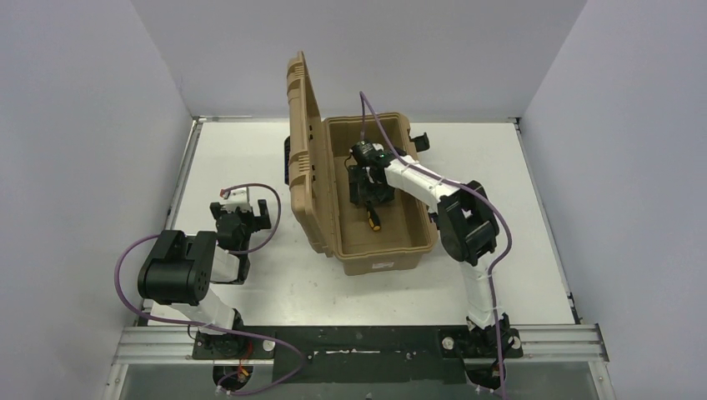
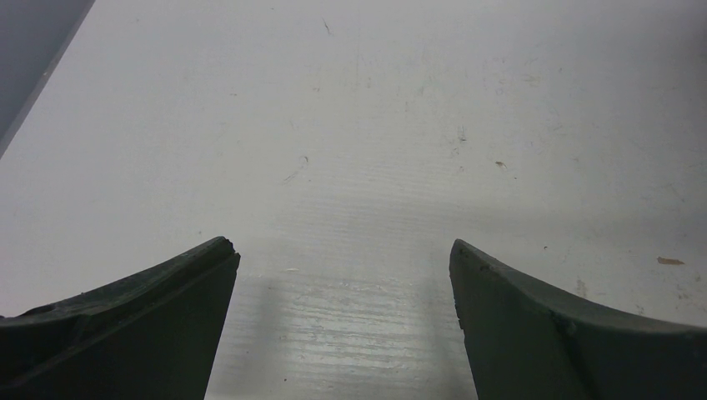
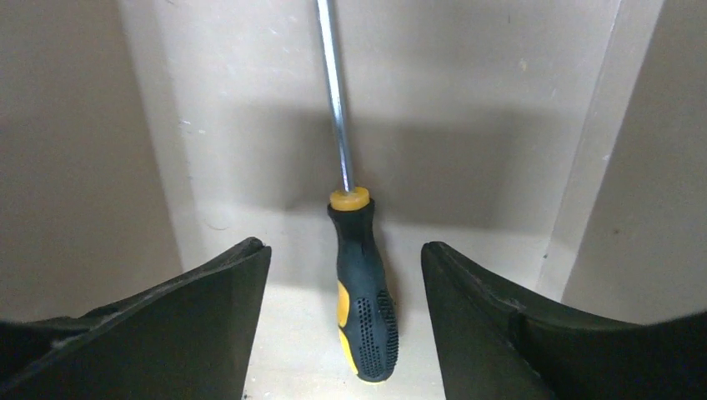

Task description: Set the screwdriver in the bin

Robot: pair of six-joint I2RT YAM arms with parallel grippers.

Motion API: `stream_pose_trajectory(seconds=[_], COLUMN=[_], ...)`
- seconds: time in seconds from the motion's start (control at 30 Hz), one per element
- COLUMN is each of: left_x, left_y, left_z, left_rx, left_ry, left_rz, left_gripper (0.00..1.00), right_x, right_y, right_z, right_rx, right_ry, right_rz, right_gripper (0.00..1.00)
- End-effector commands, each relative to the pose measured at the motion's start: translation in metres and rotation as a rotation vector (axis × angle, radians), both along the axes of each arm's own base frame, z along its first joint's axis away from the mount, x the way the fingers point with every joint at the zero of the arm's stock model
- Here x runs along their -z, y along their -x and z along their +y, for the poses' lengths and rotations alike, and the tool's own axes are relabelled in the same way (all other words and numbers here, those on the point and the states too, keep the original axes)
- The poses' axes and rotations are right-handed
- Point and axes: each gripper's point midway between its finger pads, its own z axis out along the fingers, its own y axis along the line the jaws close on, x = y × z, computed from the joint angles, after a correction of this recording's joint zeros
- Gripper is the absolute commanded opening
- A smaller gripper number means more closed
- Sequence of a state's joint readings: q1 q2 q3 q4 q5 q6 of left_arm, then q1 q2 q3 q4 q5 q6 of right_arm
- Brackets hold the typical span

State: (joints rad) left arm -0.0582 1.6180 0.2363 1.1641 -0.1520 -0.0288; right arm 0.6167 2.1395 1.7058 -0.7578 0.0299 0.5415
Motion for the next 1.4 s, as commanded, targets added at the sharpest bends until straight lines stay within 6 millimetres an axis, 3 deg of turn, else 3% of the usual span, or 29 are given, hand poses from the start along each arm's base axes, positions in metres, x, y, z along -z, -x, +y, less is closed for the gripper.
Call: stream_pose_trajectory(seconds=[0.0, 0.17, 0.33, 0.43, 0.57, 0.7, 0.8, 0.9, 1.0, 1.2, 1.37], left_x=[-0.02, -0.02, -0.02, -0.02, -0.02, -0.019, -0.019, -0.02, -0.02, -0.02, -0.02], left_y=[-0.01, -0.01, -0.01, -0.01, -0.01, -0.01, -0.01, -0.01, -0.01, -0.01, -0.01], left_z=[-0.003, -0.003, -0.003, -0.003, -0.003, -0.003, -0.003, -0.003, -0.003, -0.002, -0.002], left_rx=[0.01, 0.01, 0.01, 0.009, 0.01, 0.011, 0.01, 0.01, 0.01, 0.007, 0.009], left_ry=[0.003, 0.002, 0.002, 0.002, 0.002, 0.003, 0.001, 0.002, 0.002, 0.0, 0.001], left_rz=[-0.075, -0.074, -0.074, -0.075, -0.074, -0.073, -0.072, -0.074, -0.074, -0.074, -0.073], left_gripper=[0.97, 0.97, 0.97, 0.97, 0.97, 0.97, 0.97, 0.97, 0.97, 0.97, 0.97], right_x=[-0.068, -0.137, -0.203, -0.248, -0.265, -0.255, -0.218, -0.182, -0.146, -0.086, -0.071], right_y=[-0.026, -0.039, -0.047, -0.052, -0.052, -0.037, -0.021, -0.006, 0.009, 0.035, 0.041], right_z=[0.014, 0.013, -0.016, -0.053, -0.127, -0.196, -0.243, -0.275, -0.296, -0.3, -0.298], right_rx=[-0.018, -0.086, -0.092, -0.051, 0.099, 0.213, 0.276, 0.298, 0.345, 0.341, 0.332], right_ry=[-0.057, -0.084, -0.105, -0.119, -0.071, 0.007, 0.055, 0.061, 0.026, 0.01, -0.004], right_rz=[-0.139, -0.28, -0.434, -0.585, -0.72, -0.797, -0.81, -0.827, -0.843, -0.851, -0.841], right_gripper=[0.74, 0.99, 1.0, 1.0, 1.0, 1.0, 1.0, 1.0, 1.0, 1.0, 1.0])
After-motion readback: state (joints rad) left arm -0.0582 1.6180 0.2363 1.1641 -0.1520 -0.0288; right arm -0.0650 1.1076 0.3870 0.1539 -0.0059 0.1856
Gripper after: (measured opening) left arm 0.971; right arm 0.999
